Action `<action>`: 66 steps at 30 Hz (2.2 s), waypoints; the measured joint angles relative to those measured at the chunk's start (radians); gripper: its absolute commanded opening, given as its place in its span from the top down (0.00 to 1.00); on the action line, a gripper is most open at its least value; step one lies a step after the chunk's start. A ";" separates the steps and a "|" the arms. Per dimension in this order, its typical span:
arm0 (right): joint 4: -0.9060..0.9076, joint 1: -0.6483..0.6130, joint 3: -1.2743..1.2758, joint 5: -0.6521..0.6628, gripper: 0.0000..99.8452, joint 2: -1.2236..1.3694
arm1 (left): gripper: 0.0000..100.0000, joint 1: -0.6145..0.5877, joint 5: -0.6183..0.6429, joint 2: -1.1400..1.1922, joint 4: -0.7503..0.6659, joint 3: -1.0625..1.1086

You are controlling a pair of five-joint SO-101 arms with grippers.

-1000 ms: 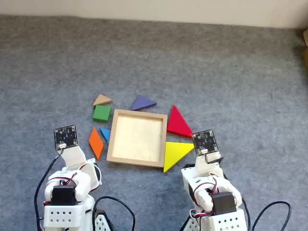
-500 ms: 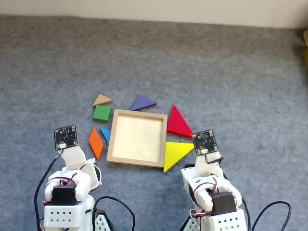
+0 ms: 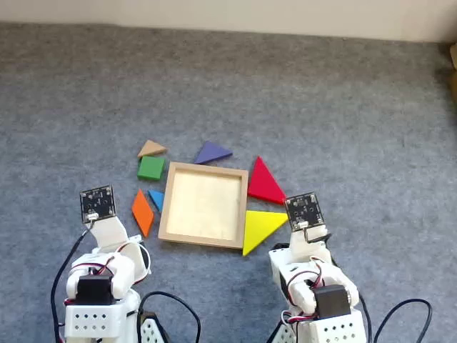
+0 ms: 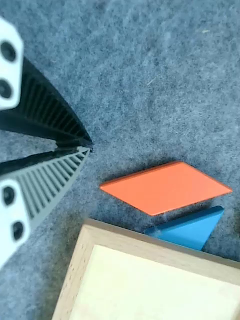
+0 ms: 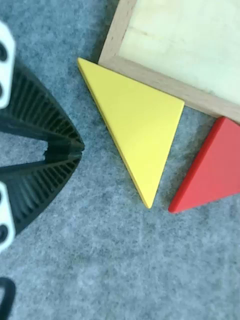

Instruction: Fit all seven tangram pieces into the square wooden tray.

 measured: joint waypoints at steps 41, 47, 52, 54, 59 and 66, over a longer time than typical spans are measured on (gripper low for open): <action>0.009 0.110 0.000 0.000 0.99 0.000 | 0.99 0.000 0.000 0.000 0.000 0.000; 0.009 0.310 -0.035 0.000 0.99 0.000 | 0.99 0.000 0.000 0.000 0.000 0.000; 0.009 0.341 -0.124 0.012 0.99 -0.002 | 0.99 0.000 0.000 0.000 0.000 0.000; 0.009 0.341 -0.175 0.075 0.99 -0.002 | 0.99 0.000 0.000 0.000 0.000 0.000; 0.009 0.341 -0.298 0.141 0.99 -0.005 | 0.99 0.000 0.000 0.000 0.000 0.000; 0.009 0.341 -0.456 0.153 0.99 0.117 | 0.99 0.000 0.000 0.000 0.000 0.000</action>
